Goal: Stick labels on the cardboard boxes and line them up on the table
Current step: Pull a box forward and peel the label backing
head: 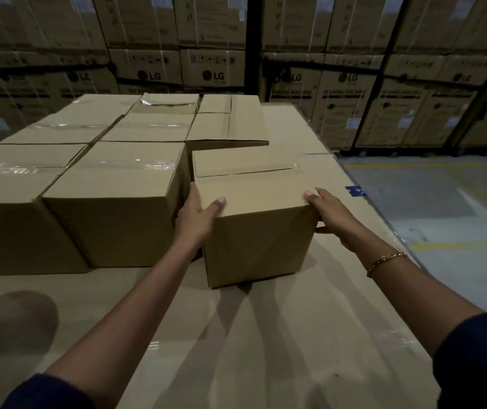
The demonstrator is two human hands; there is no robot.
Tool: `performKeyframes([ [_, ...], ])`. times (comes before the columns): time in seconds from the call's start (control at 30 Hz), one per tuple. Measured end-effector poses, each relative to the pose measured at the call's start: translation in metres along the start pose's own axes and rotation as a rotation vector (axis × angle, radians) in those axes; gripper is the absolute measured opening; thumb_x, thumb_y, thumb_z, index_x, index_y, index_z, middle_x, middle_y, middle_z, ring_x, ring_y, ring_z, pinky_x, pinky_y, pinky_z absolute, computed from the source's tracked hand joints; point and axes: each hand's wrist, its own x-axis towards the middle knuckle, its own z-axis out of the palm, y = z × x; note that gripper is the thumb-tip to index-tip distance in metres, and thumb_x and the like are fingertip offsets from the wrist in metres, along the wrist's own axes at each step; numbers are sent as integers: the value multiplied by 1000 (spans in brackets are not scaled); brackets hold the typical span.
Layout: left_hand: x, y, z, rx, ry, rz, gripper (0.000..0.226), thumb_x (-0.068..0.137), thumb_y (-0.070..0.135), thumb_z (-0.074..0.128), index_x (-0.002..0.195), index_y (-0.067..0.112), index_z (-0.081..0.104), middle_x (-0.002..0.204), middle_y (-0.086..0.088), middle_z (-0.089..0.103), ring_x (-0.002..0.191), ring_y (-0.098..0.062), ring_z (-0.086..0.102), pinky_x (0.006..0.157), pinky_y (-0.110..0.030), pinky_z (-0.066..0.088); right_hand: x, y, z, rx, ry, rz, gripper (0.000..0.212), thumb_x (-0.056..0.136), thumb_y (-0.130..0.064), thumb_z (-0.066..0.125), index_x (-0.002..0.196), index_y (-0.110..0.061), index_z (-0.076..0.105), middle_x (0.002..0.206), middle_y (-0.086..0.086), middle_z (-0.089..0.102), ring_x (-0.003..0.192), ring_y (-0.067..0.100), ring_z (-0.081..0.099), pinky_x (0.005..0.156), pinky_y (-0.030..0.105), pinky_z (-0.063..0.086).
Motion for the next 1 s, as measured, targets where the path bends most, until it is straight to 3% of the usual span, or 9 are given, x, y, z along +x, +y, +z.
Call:
performKeyframes([
  [0.17,-37,6,16,-72,-20,32,87,91,55,63,160,37,13,165,2,28,148,-27,31,115,-57,36,-42,22,-27,20,-6,-37,59,105,-51,43,157,-26,30,151,5,44,124,22,49,94,42,50],
  [0.4,-86,22,26,-119,-92,30,79,98,34,63,162,29,16,161,4,33,141,-20,38,115,-45,37,-84,60,-53,4,-27,-23,60,99,-55,54,149,-27,34,140,7,50,121,26,56,91,48,58],
  [0.57,-111,29,29,-77,-124,10,68,99,32,62,157,25,28,138,7,43,123,-16,44,92,-29,42,-95,64,-64,-57,-55,-51,63,96,-61,56,145,-28,37,137,4,53,116,22,56,82,43,59],
  [0.67,-123,25,35,222,170,79,62,97,43,62,152,25,39,153,-2,38,137,-24,36,105,-43,39,-88,62,-66,-52,-70,-59,71,94,-65,54,151,-29,33,149,4,46,125,24,52,84,42,54],
  [0.7,-133,25,40,300,288,136,56,96,48,61,145,26,46,149,-3,41,135,-24,35,105,-47,42,-85,60,-67,-40,-61,-61,72,94,-66,53,152,-29,32,153,4,44,129,25,50,85,42,53],
  [0.77,-158,26,52,313,402,269,46,93,57,56,130,29,54,124,1,51,116,-19,46,88,-46,53,-76,56,-68,-3,-24,-65,71,95,-66,51,153,-30,34,157,4,41,135,27,48,94,46,51],
  [0.87,-188,31,65,259,257,308,48,95,60,52,135,34,44,92,9,59,87,-12,60,70,-40,57,-60,44,-69,-69,47,-151,66,97,-60,53,153,-29,37,160,5,38,141,28,43,111,52,43],
  [0.9,-192,30,69,322,192,273,57,96,62,50,144,35,35,95,10,62,88,-11,63,74,-41,58,-56,39,-70,-113,39,-194,65,98,-58,55,154,-30,37,162,4,35,143,27,40,114,52,40],
  [1.0,-189,24,73,482,49,128,83,92,76,37,157,38,3,133,3,61,117,-22,62,96,-49,53,-49,29,-70,-315,-95,-292,64,99,-51,57,156,-30,38,166,1,27,150,26,31,120,51,32],
])
